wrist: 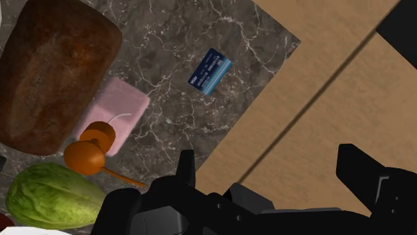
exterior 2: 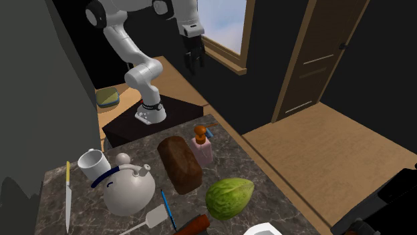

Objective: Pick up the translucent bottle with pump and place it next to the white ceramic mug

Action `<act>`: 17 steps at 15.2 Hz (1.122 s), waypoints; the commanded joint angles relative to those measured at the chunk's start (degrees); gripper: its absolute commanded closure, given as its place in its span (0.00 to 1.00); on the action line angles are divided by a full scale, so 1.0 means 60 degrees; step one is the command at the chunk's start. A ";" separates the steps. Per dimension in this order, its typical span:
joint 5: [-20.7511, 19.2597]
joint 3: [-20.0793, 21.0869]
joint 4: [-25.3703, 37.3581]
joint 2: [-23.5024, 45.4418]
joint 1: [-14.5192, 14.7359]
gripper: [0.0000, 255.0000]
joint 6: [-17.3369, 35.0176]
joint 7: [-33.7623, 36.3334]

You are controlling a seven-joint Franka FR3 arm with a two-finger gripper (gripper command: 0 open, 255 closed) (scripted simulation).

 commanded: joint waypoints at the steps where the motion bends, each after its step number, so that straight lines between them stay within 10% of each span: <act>1: -0.0089 -0.0364 -0.0018 0.0427 -0.0099 0.00 0.0311 -0.0388; 17: 0.0518 -0.2786 0.1528 0.5101 -0.0595 0.00 0.2143 -0.3443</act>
